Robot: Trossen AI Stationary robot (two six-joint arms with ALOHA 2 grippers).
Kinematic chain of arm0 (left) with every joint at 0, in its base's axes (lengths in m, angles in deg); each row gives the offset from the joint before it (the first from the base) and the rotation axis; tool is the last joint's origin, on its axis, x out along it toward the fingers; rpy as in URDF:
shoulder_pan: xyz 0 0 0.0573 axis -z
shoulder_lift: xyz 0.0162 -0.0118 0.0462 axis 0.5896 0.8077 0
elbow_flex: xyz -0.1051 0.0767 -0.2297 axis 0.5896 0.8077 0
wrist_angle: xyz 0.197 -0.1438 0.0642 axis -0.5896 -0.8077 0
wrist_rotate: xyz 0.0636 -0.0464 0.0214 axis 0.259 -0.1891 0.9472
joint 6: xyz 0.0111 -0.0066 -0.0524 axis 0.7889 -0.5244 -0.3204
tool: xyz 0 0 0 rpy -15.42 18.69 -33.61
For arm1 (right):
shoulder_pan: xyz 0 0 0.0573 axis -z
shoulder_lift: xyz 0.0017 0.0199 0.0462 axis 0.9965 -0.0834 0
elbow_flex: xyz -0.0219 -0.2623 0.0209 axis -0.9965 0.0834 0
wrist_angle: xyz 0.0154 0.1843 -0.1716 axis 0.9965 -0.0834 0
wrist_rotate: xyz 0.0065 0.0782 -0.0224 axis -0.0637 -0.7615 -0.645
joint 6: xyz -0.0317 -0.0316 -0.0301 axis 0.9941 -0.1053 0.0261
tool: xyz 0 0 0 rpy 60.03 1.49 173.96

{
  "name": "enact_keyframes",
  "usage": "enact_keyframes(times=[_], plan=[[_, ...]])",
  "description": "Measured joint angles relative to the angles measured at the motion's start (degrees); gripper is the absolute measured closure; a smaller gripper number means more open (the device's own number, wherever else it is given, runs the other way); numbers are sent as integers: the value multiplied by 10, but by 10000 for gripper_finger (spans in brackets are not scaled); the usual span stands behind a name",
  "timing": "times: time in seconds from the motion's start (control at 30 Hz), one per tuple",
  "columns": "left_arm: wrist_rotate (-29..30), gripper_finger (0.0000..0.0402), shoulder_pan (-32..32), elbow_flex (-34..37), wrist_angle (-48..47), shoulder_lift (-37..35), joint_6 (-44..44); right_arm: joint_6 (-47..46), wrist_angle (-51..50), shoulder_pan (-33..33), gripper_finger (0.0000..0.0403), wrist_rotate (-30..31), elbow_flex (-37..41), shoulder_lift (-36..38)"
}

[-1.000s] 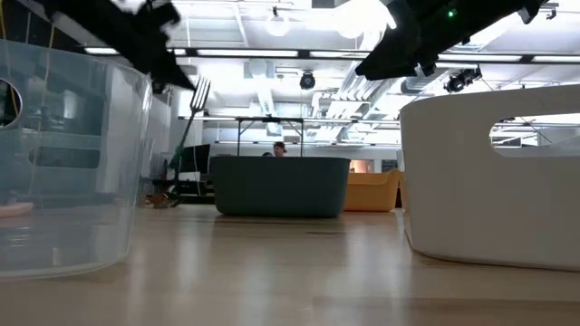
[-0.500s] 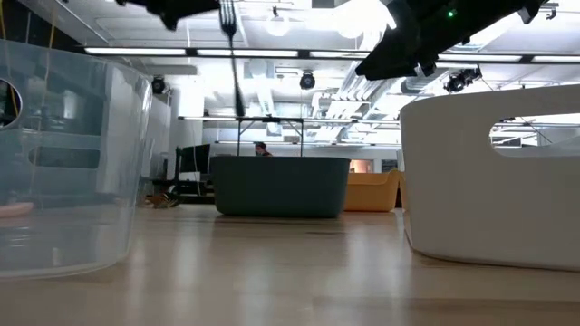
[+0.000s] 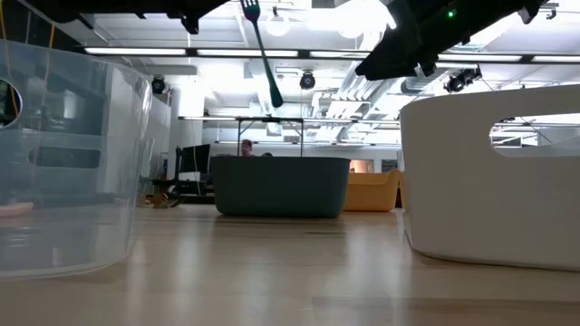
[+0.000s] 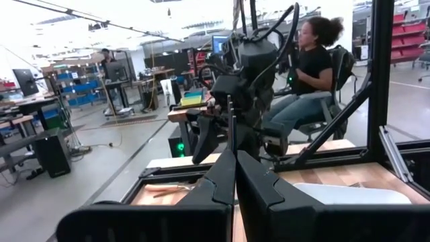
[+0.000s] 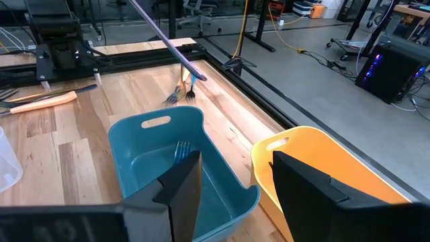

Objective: Sort silverware by color (type)
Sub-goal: Put the blue fork into the blue bin

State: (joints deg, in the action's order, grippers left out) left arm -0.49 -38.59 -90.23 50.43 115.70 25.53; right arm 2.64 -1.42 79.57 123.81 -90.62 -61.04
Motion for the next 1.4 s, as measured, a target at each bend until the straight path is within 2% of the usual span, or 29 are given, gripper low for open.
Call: enact_keyframes(times=[0.2, 0.3, 0.57, 0.77, 0.87, 1.13, 1.4], plan=[[27, 401, -1, 0, -12, 13, -18, -1, 0, 0, 226, 0, 0, 0], [37, 401, -1, -11, -56, 32, -45, -6, 0, 0, 226, 0, 0, 0], [44, 401, -1, -107, -214, 130, -124, -16, 0, 0, 226, 0, 0, 0], [118, 401, -1, -197, -332, 214, -120, -16, 0, 0, 226, 0, 0, 0], [150, 401, -4, -230, -357, 253, -114, -16, 0, 0, 226, 0, 0, 0], [158, 401, -9, -279, -418, 331, -141, -14, -4, 0, 226, 0, 0, 0], [170, 382, -9, -283, -426, 338, -108, -14, -4, 0, 226, 0, 0, 0]])
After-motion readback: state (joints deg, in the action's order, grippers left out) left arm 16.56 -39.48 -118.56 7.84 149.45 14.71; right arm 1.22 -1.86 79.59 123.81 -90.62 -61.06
